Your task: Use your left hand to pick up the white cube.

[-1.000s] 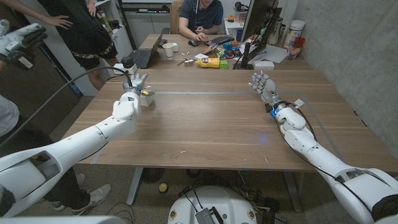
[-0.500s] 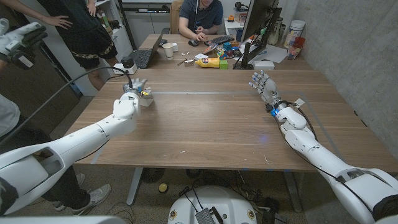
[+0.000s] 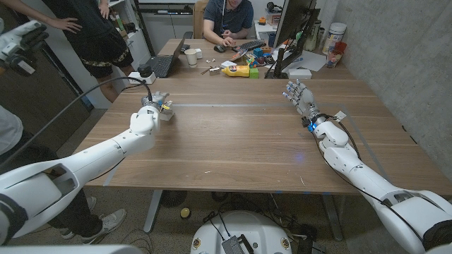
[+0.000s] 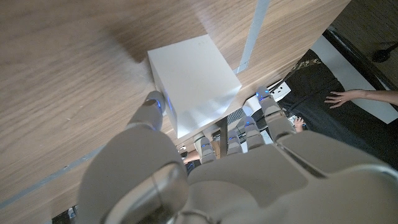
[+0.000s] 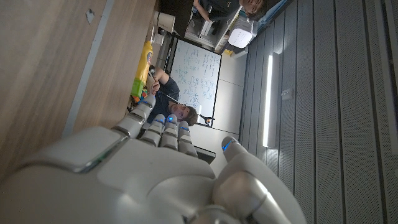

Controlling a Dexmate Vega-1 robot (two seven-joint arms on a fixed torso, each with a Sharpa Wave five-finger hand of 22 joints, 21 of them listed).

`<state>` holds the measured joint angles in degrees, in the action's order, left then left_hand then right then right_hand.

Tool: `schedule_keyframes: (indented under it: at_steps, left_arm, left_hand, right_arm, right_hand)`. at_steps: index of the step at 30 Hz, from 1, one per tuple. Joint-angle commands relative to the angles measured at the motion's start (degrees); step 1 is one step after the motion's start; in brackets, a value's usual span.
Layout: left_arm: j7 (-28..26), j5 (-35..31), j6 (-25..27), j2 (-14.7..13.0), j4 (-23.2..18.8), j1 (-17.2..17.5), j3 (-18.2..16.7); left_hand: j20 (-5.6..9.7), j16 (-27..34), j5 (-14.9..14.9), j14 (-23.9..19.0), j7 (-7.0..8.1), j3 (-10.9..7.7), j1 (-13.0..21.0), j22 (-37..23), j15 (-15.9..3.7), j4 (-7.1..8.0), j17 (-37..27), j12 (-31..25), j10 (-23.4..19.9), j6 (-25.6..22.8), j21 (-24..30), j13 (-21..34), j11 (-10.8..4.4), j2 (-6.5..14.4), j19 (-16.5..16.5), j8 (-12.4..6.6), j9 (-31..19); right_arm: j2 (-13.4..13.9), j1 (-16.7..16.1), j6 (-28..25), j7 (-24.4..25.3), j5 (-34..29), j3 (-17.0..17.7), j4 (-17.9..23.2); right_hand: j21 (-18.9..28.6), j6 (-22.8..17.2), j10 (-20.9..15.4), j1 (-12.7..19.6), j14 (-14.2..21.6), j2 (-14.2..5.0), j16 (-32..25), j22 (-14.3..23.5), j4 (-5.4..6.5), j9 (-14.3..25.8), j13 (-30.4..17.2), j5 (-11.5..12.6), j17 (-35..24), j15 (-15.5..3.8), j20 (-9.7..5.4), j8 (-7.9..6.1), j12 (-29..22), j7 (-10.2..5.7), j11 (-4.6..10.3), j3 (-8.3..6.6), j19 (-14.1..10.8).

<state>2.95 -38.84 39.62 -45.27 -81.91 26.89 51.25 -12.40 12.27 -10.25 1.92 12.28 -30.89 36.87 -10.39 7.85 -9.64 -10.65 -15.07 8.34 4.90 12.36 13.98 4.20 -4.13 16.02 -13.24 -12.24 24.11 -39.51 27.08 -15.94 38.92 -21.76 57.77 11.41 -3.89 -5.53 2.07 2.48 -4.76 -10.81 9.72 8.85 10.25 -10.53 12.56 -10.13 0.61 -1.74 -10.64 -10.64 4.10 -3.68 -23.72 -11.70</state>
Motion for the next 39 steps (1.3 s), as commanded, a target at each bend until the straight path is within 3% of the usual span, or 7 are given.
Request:
schedule_keyframes:
  at_steps: [1, 13, 19, 22, 24, 29, 39]
  left_arm:
    - [-3.23, 0.45, -1.61, 0.95, 1.58, 0.69, -0.05]
    - [-2.01, 0.65, -1.71, 0.22, 0.96, 0.94, 0.05]
    - [-2.94, 1.3, -2.0, 0.37, 1.08, 1.4, -0.55]
    - [-4.14, 1.3, -2.36, 0.69, 1.62, 1.5, -0.61]
    - [-4.52, 1.08, -2.22, 0.89, 1.77, 1.47, -0.49]
    - [-4.88, 1.02, -1.9, 1.06, 1.83, 1.51, -0.44]
    - [-5.15, 0.59, -1.0, 1.31, 1.7, 1.34, -0.12]
  left_hand:
    - [0.16, 0.37, 0.07, -3.14, 0.36, -0.81, 5.25, -0.21, 0.68, -0.33, 0.02, -1.15, -2.19, -0.34, 1.1, 0.22, 0.83, 1.55, 4.27, -0.51, -0.08]
    - [0.63, 0.58, -0.1, -10.57, 0.33, -0.01, 18.15, 0.11, -1.33, -0.5, 0.12, -2.7, -8.88, -4.41, 3.28, -0.53, -3.14, 2.96, 17.0, -1.16, 0.37]
    - [3.62, 1.7, 0.0, -16.3, 0.28, 2.06, 21.33, 0.07, -3.84, 0.06, -0.07, -3.41, -12.64, -7.67, 4.56, -1.0, -5.42, 3.62, 23.19, -1.61, 0.46]
    - [4.73, 2.18, 0.09, -19.21, -3.95, 3.64, 22.08, 0.06, -5.72, 0.47, -0.14, -4.23, -16.03, -10.22, 4.54, -1.22, -7.51, 4.01, 24.65, -2.05, 0.56]
    - [6.22, 2.69, 0.04, -21.83, -4.78, 4.74, 23.05, 0.04, -7.55, 0.48, -0.19, -4.89, -19.0, -12.57, 4.74, -1.33, -8.36, 4.48, 26.36, -2.46, 0.58]
    - [9.69, 4.25, -0.08, -27.32, -2.49, 6.33, 25.94, -0.06, -11.22, 0.19, -0.46, -6.0, -24.57, -17.43, 5.88, -1.37, -8.98, 5.77, 30.89, -3.5, 0.47]
    - [12.83, 5.83, -0.27, -33.45, -3.55, 6.72, 28.69, -0.07, -14.63, 0.17, -0.49, -6.75, -29.14, -23.36, 7.2, -1.33, -9.21, 7.18, 35.15, -5.06, 0.29]
  right_arm:
    - [-0.51, 0.47, 1.47, -0.74, 0.05, 0.04, 0.01]
    - [-0.86, 0.53, 2.26, -0.56, 0.14, 0.22, 0.32]
    - [-0.65, 0.51, 2.67, -0.44, -0.31, 0.14, 0.09]
    - [-0.54, 0.37, 2.33, 0.0, -0.24, 0.23, 0.51]
    - [-0.58, 0.64, 2.59, -0.31, -0.39, 0.12, 0.05]
    - [-0.69, 0.9, 2.58, -0.32, -0.49, 0.02, -0.33]
    - [-0.51, 0.46, 2.31, 0.13, -0.31, 0.2, 0.23]
  right_hand:
    - [-0.38, -0.34, -0.4, 0.04, 0.6, -2.04, -0.27, 0.2, -0.39, 0.26, -0.07, 0.51, -0.03, 0.07, -0.09, -0.35, -0.47, 0.16, 0.2, -0.07, 0.45]
    - [-0.38, -0.39, -0.59, 0.33, 0.91, -2.28, -0.24, 0.2, -0.55, 0.26, -0.07, 0.56, 0.01, 0.06, -0.21, -0.35, -0.49, 0.11, 0.18, -0.27, 0.58]
    - [-0.38, -0.44, -0.64, 0.45, 1.04, -2.32, -0.21, 0.19, -0.62, 0.26, -0.07, 0.56, 0.03, 0.08, -0.21, -0.36, -0.49, 0.13, 0.18, -0.34, 0.62]
    - [-0.37, -0.46, -0.68, 0.5, 1.05, -2.33, -0.17, 0.19, -0.66, 0.26, -0.07, 0.56, 0.03, 0.06, -0.21, -0.36, -0.48, 0.13, 0.22, -0.37, 0.65]
    - [-0.36, -0.48, -0.69, 0.52, 1.1, -2.32, -0.17, 0.19, -0.67, 0.26, -0.07, 0.55, 0.03, 0.07, -0.24, -0.36, -0.48, 0.17, 0.22, -0.37, 0.65]
    - [-0.35, -0.49, -0.69, 0.57, 1.11, -2.27, -0.12, 0.19, -0.71, 0.27, -0.07, 0.54, 0.03, 0.12, -0.23, -0.36, -0.45, 0.17, 0.27, -0.38, 0.66]
    - [-0.34, -0.54, -0.72, 0.63, 1.1, -2.22, -0.04, 0.19, -0.76, 0.27, -0.07, 0.52, 0.02, 0.15, -0.28, -0.37, -0.43, 0.16, 0.26, -0.38, 0.72]
